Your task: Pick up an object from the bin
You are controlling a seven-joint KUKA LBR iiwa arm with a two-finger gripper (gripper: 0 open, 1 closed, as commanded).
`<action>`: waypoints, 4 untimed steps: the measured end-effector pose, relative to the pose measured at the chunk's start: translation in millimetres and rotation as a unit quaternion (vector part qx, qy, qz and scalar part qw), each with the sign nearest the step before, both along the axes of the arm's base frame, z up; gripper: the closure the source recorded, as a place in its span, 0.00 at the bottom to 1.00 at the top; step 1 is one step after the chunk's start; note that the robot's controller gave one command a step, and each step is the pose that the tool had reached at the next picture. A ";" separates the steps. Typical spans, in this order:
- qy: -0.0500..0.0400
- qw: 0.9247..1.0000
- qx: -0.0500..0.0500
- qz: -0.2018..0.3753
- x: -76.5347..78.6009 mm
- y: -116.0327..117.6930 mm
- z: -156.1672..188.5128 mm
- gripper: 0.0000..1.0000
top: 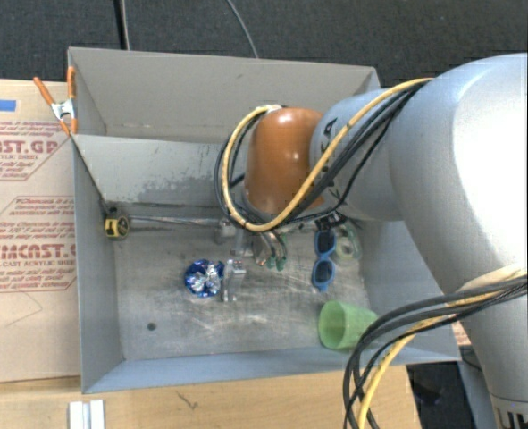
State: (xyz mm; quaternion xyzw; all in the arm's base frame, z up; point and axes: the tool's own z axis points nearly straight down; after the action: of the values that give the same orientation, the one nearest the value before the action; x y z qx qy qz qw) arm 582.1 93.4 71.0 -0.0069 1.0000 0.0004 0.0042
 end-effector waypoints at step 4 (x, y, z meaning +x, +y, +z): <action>0.004 0.923 0.002 -0.384 7.3 74.1 6.8 0.00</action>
Offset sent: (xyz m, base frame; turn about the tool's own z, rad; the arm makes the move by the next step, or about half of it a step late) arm 0.0080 0.0266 -0.0010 0.1798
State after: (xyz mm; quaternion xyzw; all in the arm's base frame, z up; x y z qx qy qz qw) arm 589.4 167.5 77.8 0.3775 0.9260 0.0006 0.0005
